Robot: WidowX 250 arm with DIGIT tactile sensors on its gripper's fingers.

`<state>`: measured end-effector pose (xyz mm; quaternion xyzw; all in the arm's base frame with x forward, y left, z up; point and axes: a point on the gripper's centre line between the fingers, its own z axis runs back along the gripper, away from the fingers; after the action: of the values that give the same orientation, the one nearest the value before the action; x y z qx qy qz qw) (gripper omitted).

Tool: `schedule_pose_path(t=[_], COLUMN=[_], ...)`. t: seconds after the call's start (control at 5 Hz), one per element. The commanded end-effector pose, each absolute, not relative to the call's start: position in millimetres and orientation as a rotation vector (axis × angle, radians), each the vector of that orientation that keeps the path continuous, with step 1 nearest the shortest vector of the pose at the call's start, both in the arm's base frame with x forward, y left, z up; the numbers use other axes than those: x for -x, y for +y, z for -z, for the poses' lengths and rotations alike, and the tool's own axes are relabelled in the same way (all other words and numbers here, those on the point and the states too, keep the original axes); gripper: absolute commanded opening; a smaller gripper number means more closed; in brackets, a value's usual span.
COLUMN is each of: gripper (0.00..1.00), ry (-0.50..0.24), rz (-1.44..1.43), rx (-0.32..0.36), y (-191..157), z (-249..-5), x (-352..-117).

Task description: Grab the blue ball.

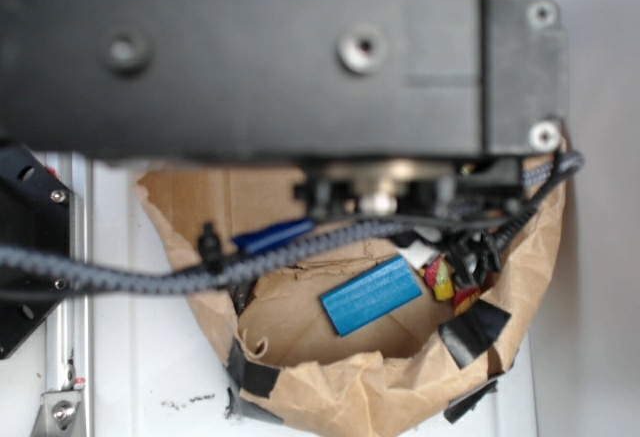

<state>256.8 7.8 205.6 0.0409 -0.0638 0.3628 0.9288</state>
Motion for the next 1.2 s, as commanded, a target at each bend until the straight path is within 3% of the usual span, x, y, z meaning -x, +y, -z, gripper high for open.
schedule_pose_path(t=[0.0, 0.2, 0.4, 0.8, 1.0], gripper=[1.0, 1.0, 1.0, 1.0, 1.0], ry=[-0.177, -0.224, -0.207, -0.19, -0.19], rz=[-0.75, -0.996, -1.242, -1.201, -1.201], rx=[-0.065, -0.136, -0.184, -0.099, -0.099], y=[11.2, 15.4, 20.9, 59.9, 59.9], z=[-218.0, -199.1, -175.3, -137.1, -137.1], x=[-252.1, -262.7, -267.8, -245.0, -245.0])
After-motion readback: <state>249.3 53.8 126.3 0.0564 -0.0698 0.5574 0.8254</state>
